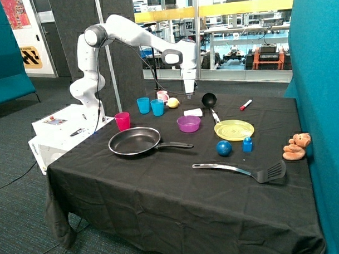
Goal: Clean the pan
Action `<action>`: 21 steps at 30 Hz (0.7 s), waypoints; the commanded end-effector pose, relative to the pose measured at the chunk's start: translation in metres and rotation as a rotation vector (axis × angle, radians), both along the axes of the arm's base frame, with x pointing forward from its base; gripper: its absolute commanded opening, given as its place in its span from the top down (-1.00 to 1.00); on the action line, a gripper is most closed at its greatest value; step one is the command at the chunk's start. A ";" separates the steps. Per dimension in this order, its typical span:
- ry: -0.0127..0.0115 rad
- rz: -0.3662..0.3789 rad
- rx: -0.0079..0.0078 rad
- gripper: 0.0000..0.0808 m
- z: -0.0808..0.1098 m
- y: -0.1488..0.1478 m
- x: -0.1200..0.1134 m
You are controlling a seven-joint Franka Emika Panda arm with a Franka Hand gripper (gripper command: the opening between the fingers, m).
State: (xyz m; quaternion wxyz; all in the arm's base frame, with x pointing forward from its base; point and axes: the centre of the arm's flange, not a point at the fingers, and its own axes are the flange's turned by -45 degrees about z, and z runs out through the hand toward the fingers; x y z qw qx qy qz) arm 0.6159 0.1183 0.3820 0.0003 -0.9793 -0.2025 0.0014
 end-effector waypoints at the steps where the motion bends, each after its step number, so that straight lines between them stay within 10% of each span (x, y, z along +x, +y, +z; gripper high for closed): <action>1: -0.0029 -0.020 0.0000 -0.91 -0.015 -0.002 0.003; 21: -0.0029 -0.021 0.0000 -0.97 -0.041 0.005 0.019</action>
